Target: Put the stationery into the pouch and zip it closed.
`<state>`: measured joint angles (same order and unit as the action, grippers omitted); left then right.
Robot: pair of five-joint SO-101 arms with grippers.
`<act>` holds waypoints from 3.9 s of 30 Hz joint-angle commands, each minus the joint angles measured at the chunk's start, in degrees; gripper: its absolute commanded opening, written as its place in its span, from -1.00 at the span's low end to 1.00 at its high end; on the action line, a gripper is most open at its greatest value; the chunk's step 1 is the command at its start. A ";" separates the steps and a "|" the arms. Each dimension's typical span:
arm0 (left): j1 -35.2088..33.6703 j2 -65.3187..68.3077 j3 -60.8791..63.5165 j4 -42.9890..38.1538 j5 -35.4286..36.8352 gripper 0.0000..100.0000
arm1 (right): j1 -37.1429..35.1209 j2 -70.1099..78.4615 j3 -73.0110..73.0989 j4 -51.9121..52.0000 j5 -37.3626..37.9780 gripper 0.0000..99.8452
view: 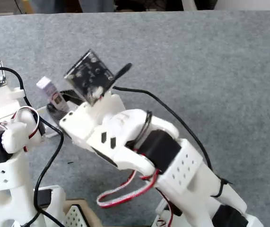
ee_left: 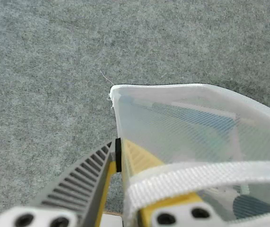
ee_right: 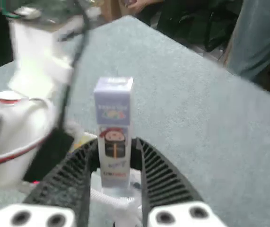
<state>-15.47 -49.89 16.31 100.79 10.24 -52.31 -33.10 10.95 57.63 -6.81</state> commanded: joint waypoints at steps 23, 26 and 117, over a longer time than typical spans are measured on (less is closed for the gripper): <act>-0.84 -1.23 -3.38 0.00 0.79 -0.94 | -0.62 -1.45 3.30 1.32 5.98 -0.75; -0.84 -1.23 -3.38 0.00 0.79 -0.94 | -0.62 -2.24 3.12 1.67 7.12 -0.75; 8.48 -1.32 -2.86 0.00 -6.68 -0.94 | 6.07 -6.11 -22.64 38.24 39.56 -0.98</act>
<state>-10.29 -50.24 15.96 100.79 4.18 -46.95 -38.29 -6.90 95.78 30.73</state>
